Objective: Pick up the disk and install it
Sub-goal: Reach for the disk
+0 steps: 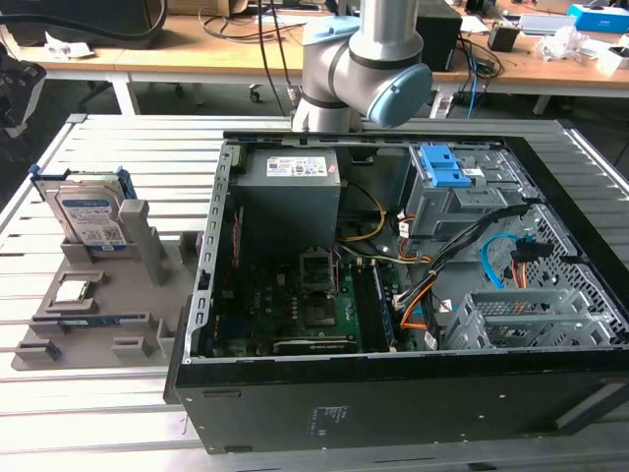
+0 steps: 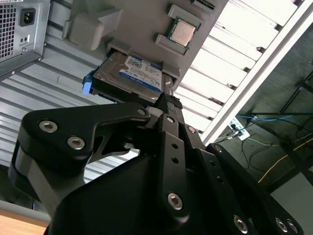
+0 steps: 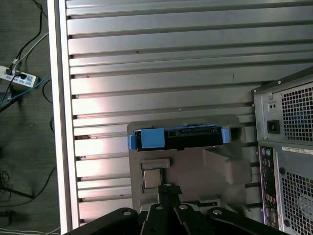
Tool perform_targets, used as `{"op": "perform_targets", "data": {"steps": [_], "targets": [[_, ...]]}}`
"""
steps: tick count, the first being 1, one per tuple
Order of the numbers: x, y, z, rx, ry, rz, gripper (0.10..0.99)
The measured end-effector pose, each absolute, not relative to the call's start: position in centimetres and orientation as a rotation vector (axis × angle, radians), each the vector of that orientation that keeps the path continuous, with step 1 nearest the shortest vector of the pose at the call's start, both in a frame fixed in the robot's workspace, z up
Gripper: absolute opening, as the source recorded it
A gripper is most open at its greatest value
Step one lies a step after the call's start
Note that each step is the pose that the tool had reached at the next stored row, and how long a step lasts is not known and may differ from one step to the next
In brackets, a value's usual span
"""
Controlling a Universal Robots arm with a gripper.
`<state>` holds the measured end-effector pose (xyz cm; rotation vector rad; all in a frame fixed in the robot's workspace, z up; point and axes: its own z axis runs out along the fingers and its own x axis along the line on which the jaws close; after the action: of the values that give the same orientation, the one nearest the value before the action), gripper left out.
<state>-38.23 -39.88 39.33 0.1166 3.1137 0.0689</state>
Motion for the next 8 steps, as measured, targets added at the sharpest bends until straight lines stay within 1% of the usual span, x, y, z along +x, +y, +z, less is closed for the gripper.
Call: {"op": "perform_targets", "data": {"steps": [8], "targets": [[-39.8,-39.9,39.3,0.117,3.114,0.069,0.106]]}}
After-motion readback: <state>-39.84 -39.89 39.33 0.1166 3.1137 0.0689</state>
